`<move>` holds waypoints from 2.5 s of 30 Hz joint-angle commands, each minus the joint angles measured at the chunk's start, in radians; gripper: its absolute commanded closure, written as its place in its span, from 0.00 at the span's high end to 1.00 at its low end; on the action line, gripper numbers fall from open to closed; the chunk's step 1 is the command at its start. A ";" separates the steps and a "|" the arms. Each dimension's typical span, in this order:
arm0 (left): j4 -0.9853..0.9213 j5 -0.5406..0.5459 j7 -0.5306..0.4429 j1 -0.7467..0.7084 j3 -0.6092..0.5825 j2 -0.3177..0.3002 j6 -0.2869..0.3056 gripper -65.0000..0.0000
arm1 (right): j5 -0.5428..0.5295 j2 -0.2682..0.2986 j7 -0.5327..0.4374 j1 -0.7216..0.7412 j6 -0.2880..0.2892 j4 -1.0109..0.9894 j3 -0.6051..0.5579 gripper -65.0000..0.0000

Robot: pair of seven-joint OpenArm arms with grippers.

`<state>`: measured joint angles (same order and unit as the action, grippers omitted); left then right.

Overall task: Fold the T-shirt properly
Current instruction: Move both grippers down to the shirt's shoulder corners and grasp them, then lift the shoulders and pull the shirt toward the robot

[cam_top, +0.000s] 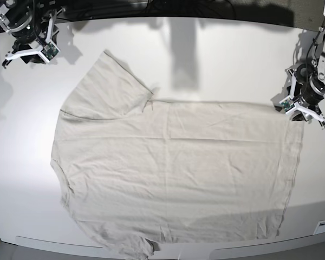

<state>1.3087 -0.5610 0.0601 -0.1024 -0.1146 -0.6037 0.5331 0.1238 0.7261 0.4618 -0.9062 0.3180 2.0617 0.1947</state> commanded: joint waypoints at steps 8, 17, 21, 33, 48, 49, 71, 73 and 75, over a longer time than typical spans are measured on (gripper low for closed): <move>-0.002 0.086 0.150 -0.034 0.000 -0.017 0.017 0.00 | 0.030 0.017 -0.061 0.034 -0.012 0.015 0.007 0.33; -0.002 0.322 0.206 -0.062 0.000 -0.017 0.016 0.00 | 0.023 0.044 -0.082 0.148 0.088 0.014 0.007 0.33; -0.002 0.415 0.210 -0.064 0.001 -0.017 -0.037 0.00 | 0.023 0.077 -0.080 0.152 0.129 0.002 -0.002 0.58; -0.002 0.423 0.236 -0.063 0.001 -0.014 -0.121 0.00 | 0.142 0.163 -0.219 0.318 0.206 -0.186 -0.171 0.66; -0.002 0.423 0.254 -0.063 0.001 -0.014 -0.127 0.00 | 0.251 0.146 -0.195 0.579 0.190 -0.351 -0.579 0.66; -0.002 0.423 0.254 -0.063 0.001 -0.014 -0.127 0.00 | 0.251 0.146 -0.195 0.594 0.190 -0.362 -0.593 0.66; -0.002 0.423 0.278 -0.064 0.001 -0.015 -0.126 0.00 | 0.150 0.083 -0.173 0.801 0.196 -0.519 -0.773 0.17; -0.002 0.424 0.257 -0.064 0.001 -0.018 -0.126 0.00 | 0.104 0.082 -0.161 0.801 0.169 -0.519 -0.773 0.00; -0.002 0.424 0.247 -0.064 0.001 -0.018 -0.127 0.00 | 0.062 0.082 -0.134 0.801 0.136 -0.519 -0.773 0.00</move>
<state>1.3128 -0.1257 0.2581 -0.1558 -0.1131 -0.6056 0.3912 0.1856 0.7956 0.3073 -0.1028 0.4332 1.5444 -0.5770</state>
